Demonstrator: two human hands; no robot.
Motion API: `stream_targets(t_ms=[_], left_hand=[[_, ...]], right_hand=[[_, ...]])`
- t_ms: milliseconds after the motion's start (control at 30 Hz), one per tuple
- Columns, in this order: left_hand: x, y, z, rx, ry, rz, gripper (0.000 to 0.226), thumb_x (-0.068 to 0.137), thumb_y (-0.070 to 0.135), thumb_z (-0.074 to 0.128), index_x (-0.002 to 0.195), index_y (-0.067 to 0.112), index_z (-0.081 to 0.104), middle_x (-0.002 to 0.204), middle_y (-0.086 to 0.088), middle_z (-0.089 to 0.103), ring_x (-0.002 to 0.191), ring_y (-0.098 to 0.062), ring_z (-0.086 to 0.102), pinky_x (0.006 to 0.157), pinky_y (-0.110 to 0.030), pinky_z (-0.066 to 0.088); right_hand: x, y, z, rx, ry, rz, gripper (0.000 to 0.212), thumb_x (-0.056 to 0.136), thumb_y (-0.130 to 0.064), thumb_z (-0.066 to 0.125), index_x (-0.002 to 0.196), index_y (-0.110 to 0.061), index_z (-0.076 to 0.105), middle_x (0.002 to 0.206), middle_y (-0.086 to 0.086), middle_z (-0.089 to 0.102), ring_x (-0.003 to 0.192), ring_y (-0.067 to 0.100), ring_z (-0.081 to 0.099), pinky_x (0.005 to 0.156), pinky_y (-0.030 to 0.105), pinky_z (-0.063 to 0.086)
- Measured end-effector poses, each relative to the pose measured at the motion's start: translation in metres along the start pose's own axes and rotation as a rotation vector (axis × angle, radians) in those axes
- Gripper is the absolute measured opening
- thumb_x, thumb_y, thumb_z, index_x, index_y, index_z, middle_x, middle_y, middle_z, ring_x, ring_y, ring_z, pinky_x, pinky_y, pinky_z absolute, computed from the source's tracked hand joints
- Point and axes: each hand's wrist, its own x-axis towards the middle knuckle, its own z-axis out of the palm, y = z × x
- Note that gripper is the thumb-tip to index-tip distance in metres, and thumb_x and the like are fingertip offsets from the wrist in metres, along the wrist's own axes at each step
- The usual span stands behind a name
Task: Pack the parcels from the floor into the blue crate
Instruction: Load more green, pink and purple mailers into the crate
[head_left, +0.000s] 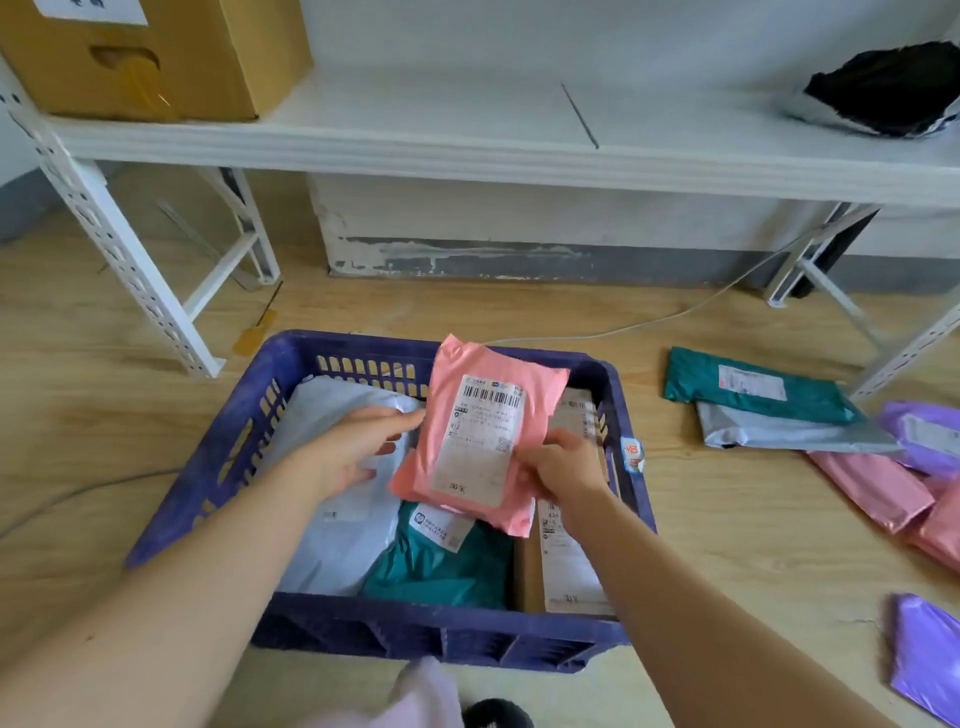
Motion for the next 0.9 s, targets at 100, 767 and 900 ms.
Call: stream_targets(t_ms=[100,767,900], left_hand=[[0.010,-0.033,0.015,-0.007,-0.113,-0.043,0.043,0.080,0.049,0.064,0.109,0.018,0.058,0.110,0.001,0.065,0.106,-0.018,0.058,0.087,-0.032,0.047],[0.050,-0.077,0.074,0.771,-0.293,-0.070,0.028,0.082,0.018,0.067,0.106,0.004,0.067,0.097,-0.012,0.067,0.080,-0.019,0.059,0.081,-0.029,0.054],[0.041,-0.058,0.067,0.670,-0.165,-0.125,0.048,0.089,0.026,0.060,0.133,0.009,0.047,0.123,-0.008,0.056,0.103,-0.022,0.056,0.072,-0.017,0.050]], right_hand=[[0.004,0.030,0.026,-0.212,0.028,-0.012,0.026,0.081,-0.006,0.057,0.107,-0.006,0.059,0.091,0.006,0.066,0.084,0.026,0.066,0.075,0.040,0.057],[-0.013,0.041,0.049,-1.216,-0.186,-0.159,0.061,0.088,-0.011,0.055,0.142,-0.015,0.027,0.124,0.013,0.055,0.115,0.031,0.055,0.086,0.037,0.050],[-0.011,0.038,0.049,-1.258,-0.185,-0.207,0.039,0.088,-0.010,0.054,0.127,-0.009,0.047,0.122,0.013,0.058,0.112,0.030,0.058,0.084,0.035,0.050]])
